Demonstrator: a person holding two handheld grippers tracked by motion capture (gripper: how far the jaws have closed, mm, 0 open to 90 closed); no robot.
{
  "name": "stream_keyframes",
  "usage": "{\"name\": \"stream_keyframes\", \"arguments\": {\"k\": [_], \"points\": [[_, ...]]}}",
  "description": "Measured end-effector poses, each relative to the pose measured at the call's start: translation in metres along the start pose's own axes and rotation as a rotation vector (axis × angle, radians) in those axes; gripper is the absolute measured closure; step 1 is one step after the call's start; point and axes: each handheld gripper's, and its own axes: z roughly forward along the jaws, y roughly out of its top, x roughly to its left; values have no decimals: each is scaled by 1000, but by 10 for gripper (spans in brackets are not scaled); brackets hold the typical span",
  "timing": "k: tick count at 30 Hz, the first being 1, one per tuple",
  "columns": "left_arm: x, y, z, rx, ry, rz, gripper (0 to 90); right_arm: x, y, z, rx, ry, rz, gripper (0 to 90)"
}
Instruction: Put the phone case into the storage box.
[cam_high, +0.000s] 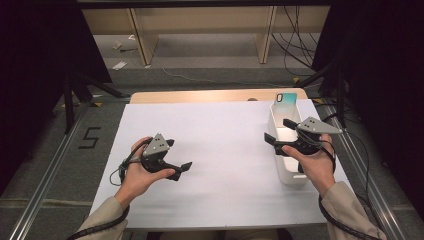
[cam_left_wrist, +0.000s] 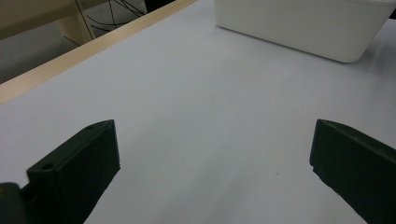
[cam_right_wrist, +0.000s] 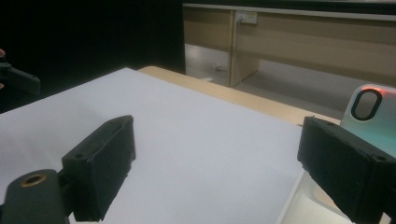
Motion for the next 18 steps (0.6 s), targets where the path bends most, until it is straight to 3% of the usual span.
{"name": "stream_keyframes", "arguments": {"k": [18], "points": [[1,0,-1,-2,4,-1,9,7,-4,-2,9,20,-29,131]]}}
